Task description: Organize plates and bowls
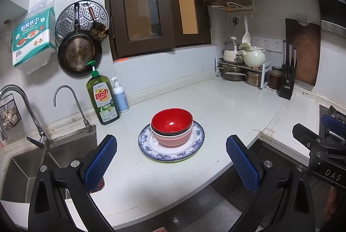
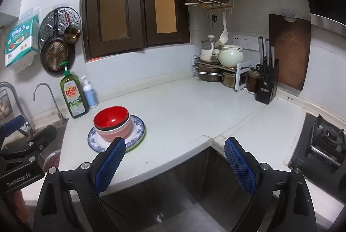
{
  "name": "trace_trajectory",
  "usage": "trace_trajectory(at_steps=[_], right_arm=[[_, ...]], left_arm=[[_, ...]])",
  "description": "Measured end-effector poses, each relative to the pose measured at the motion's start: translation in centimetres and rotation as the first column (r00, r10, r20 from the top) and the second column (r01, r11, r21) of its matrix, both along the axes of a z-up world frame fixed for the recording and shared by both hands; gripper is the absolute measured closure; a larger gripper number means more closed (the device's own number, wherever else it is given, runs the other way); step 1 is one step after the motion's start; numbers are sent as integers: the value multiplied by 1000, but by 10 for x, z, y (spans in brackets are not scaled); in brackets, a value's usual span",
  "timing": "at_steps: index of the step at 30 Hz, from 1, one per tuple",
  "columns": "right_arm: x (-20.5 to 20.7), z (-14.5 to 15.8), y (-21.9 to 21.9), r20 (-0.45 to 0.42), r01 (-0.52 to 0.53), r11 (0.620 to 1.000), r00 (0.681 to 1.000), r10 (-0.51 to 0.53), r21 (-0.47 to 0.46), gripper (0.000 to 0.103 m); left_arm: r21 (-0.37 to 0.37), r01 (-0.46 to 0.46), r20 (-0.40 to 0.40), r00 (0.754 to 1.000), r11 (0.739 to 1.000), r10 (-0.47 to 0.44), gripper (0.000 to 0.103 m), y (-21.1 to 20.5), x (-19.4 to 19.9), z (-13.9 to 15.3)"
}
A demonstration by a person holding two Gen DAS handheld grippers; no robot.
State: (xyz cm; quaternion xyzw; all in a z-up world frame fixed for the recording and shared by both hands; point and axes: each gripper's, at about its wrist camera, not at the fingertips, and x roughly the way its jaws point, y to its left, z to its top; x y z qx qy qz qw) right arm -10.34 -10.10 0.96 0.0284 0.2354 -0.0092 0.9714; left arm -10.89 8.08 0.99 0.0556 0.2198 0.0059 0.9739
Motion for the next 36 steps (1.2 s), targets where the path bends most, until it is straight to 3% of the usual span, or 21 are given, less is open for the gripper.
trace_trajectory(at_steps=[36], right_arm=[[-7, 2, 1, 7, 6, 1000, 1000, -6, -3, 9]], left_arm=[[4, 17, 3, 1000, 1000, -17, 0, -3, -7, 3]])
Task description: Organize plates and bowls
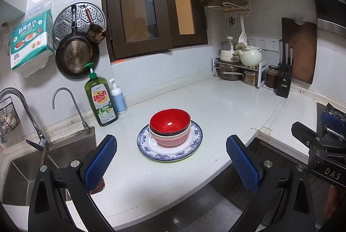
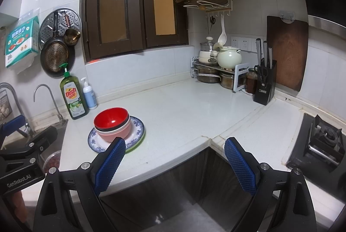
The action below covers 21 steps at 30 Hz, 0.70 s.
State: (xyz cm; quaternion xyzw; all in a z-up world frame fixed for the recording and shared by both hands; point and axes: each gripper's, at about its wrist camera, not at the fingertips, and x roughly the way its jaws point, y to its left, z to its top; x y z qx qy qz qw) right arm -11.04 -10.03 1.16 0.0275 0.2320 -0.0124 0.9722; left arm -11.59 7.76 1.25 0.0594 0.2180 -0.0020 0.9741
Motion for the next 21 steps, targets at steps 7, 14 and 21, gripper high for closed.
trace_trajectory(at_steps=[7, 14, 21], right_arm=[[1, 0, -1, 1, 2, 1000, 1000, -2, -1, 9], [0, 1, -1, 1, 7, 1000, 1000, -7, -4, 9], [2, 1, -2, 0, 9, 1000, 1000, -9, -4, 9]], left_arm=[[0, 9, -4, 1000, 1000, -9, 0, 3, 1, -1], [-2, 20, -7, 1000, 1000, -20, 0, 9, 8, -2], [-11, 25, -14, 1000, 1000, -25, 0, 14, 10, -1]])
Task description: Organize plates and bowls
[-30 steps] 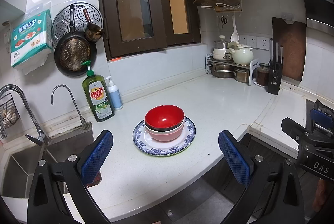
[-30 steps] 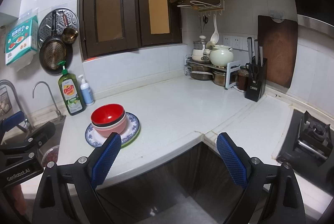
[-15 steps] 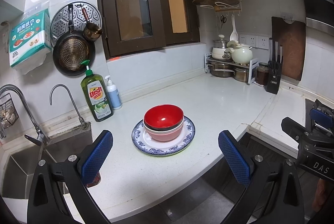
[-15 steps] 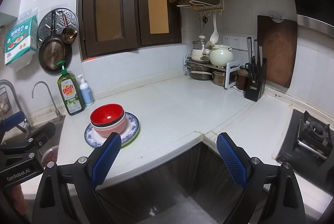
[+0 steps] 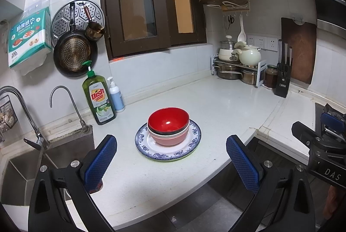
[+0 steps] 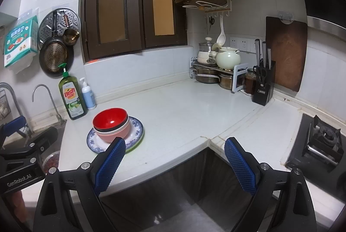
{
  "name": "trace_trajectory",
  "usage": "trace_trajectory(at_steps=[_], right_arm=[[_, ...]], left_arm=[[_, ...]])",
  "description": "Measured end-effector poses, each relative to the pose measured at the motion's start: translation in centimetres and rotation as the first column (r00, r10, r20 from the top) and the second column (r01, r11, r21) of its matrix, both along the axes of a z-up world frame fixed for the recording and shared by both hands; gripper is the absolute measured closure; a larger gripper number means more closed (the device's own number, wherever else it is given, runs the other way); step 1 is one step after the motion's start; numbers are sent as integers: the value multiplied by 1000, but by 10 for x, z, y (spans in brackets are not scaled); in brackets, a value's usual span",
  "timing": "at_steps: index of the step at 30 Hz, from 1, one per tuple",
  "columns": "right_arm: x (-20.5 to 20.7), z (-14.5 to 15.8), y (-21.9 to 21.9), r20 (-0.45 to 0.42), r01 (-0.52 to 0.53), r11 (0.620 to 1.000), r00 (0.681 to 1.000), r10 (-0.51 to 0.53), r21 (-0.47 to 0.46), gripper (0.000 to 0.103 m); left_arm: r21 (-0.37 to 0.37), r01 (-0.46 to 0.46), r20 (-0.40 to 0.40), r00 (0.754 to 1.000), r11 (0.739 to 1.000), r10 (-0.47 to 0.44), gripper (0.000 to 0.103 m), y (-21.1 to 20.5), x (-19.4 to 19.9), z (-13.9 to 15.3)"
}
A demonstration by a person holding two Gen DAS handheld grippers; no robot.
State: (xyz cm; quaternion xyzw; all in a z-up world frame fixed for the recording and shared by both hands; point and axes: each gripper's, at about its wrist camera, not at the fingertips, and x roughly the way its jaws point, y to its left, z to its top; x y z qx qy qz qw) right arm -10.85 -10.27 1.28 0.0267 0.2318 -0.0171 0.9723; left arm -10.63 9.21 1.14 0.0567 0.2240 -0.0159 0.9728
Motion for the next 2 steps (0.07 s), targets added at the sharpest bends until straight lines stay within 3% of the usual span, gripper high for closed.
trace_trajectory(at_steps=[2], right_arm=[[0, 0, -1, 0, 0, 1000, 1000, 0, -1, 9]], left_arm=[[1, 0, 2, 1000, 1000, 0, 0, 1, 0, 0]])
